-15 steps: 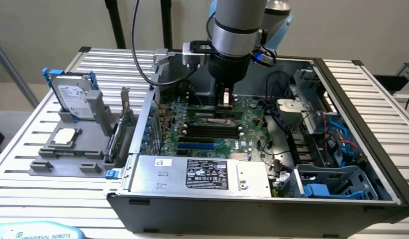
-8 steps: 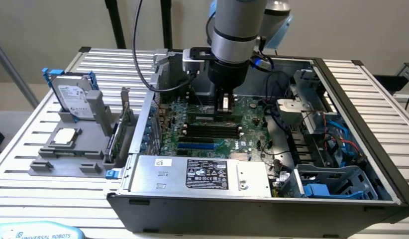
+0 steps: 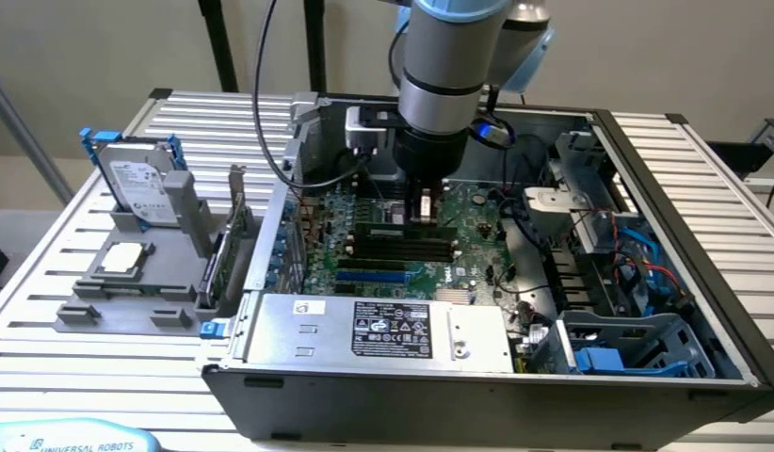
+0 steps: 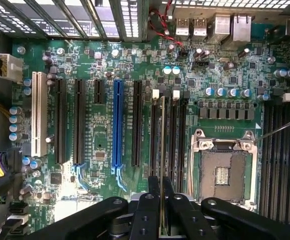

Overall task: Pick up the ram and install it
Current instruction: 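Insert the ram into the slot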

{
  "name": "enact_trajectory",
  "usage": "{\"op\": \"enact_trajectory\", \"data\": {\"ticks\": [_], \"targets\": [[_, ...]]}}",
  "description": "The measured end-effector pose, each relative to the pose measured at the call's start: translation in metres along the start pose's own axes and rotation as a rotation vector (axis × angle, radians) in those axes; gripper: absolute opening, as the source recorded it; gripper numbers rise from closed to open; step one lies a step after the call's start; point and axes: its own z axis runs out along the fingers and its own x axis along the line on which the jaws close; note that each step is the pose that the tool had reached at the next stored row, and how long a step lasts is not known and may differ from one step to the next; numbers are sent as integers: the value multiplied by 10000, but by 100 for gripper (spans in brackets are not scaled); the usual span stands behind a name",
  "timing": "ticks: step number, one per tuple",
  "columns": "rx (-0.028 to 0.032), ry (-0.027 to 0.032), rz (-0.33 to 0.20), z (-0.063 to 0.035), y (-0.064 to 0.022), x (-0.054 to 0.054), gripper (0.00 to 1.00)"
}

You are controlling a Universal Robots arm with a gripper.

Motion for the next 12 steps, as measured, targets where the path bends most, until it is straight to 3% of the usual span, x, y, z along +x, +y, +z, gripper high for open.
{"op": "enact_trajectory", "data": {"ticks": [7,12], "targets": [[96,3,-2,102,-3,36,14],[99,2,-3,116,-4,36,14]]}}
